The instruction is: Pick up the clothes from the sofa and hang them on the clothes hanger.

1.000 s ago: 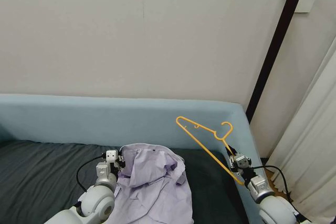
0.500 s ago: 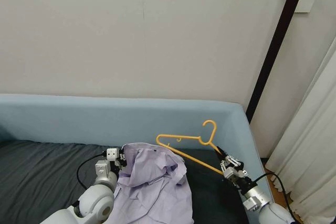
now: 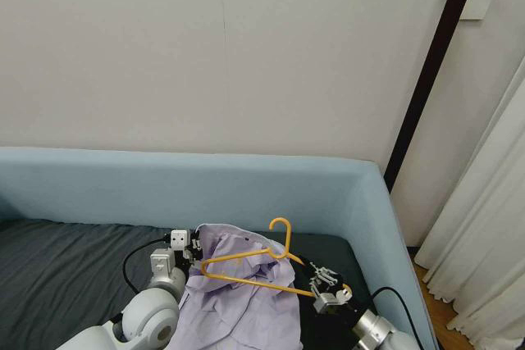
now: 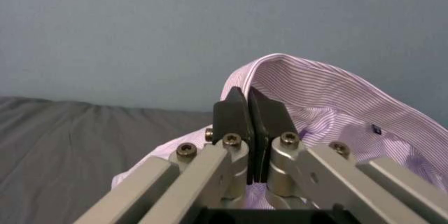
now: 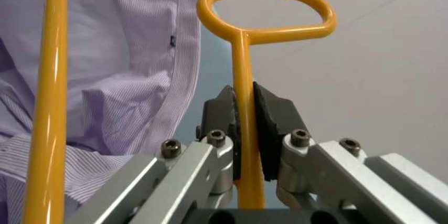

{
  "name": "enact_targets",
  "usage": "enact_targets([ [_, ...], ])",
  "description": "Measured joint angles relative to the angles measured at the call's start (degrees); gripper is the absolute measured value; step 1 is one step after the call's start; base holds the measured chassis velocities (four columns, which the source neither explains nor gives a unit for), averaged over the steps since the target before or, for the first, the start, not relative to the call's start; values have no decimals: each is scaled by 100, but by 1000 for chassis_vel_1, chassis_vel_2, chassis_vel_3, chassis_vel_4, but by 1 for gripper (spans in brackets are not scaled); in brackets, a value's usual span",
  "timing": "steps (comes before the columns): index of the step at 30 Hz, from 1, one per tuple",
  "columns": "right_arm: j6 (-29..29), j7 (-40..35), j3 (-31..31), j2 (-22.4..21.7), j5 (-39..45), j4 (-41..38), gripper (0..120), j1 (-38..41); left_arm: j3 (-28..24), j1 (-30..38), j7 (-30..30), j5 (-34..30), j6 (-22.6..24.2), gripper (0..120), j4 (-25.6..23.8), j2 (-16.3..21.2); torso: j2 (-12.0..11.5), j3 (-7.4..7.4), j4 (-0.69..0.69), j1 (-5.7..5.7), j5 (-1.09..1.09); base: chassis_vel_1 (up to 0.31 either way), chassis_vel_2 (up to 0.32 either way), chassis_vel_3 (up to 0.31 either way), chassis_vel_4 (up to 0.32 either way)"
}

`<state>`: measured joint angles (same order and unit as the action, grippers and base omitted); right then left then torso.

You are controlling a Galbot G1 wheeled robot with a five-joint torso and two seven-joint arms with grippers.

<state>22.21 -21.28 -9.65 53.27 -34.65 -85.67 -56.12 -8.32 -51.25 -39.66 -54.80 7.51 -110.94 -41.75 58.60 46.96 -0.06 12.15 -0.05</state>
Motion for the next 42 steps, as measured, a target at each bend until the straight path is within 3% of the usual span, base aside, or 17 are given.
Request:
enact_targets([
  [15, -861, -375, -432, 304, 56, 580, 6, 472, -62, -14, -112, -52, 25, 0, -145, -102, 0, 0, -1, 0, 1, 0, 0, 0, 0],
  [20, -1038, -468, -346, 328, 36, 625, 6, 436, -576, 312, -218, -158, 54, 0, -248, -179, 0, 0, 0, 0, 2, 0, 0, 0, 0],
  [22, -1107, -505, -281, 341, 57, 605, 6, 398, -901, 509, -261, -212, 64, 0, -291, -226, 0, 0, -5, 0, 1, 0, 0, 0, 0],
  [30, -1290, -601, -226, 432, 187, 518, 6, 426, -1676, 1093, -434, -339, 74, 0, -389, -448, 0, 0, 0, 0, 2, 0, 0, 0, 0],
  [42, -1402, -630, -321, 513, 227, 547, 6, 617, -1974, 1382, -567, -285, 82, 0, -403, -774, 0, 0, -1, 0, 2, 0, 0, 0, 0],
])
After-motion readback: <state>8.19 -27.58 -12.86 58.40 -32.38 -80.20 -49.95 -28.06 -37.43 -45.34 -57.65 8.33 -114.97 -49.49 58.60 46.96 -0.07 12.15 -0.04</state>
